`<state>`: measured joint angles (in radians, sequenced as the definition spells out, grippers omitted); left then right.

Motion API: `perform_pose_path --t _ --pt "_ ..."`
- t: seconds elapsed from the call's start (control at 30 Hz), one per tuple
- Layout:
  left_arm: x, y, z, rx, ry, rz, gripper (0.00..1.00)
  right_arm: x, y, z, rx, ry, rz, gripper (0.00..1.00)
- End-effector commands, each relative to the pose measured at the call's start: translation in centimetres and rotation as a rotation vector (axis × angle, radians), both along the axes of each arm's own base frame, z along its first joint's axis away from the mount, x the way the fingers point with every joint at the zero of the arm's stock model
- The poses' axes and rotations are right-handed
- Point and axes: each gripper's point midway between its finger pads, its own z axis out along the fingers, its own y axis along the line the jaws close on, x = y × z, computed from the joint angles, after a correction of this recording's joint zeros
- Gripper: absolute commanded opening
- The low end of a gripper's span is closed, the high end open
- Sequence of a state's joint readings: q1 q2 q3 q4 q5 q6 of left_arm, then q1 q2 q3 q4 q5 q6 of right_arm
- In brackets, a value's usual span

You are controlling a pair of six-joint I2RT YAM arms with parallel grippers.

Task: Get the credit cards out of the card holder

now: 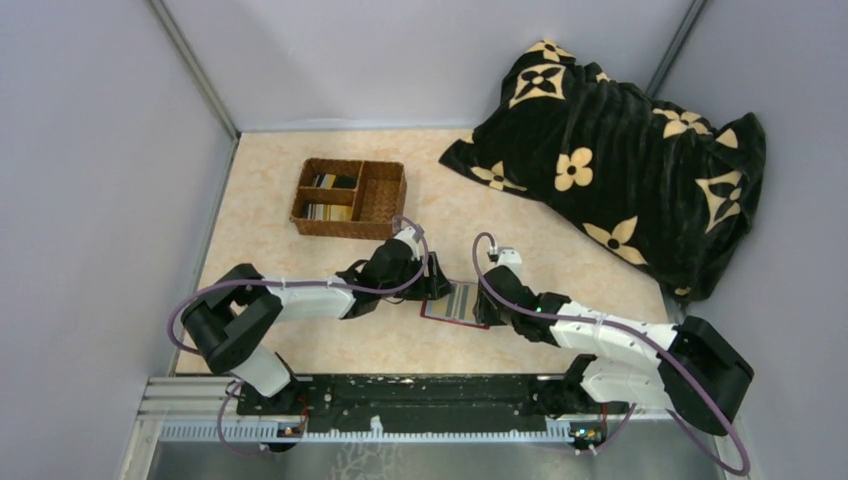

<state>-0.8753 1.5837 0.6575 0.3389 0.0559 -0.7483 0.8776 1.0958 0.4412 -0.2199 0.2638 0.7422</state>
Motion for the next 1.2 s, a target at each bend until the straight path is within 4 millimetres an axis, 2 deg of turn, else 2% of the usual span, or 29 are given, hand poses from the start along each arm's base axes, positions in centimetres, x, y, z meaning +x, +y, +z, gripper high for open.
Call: perform_pose_path --t 0.0,0.3,0.53,0.73,0.93,1.17 --pt "-0.2 0.8 -1.9 0.067 0.008 -0.003 0.73 1.9 2.0 2.1 0.070 -0.060 0.005 0.31" --pt "-0.7 0.5 -3.0 0.063 0.043 -0.025 0.73 1.9 2.6 1.5 0.081 -0.044 0.023 0.31" --pt "-1.0 0.5 -3.4 0.067 0.057 -0.031 0.73 2.3 3.7 2.9 0.173 -0.072 0.042 0.31" --pt "-1.0 0.4 -3.2 0.064 0.053 -0.037 0.73 2.0 2.4 1.2 0.201 -0.015 -0.002 0.31" --pt "-0.9 0.2 -3.3 0.064 0.058 -0.042 0.73 1.3 1.4 0.0 0.312 0.025 -0.035 0.32" --pt "-1.0 -0.1 -3.6 0.064 0.070 -0.053 0.73 0.7 2.5 0.6 0.445 0.032 0.016 0.32"
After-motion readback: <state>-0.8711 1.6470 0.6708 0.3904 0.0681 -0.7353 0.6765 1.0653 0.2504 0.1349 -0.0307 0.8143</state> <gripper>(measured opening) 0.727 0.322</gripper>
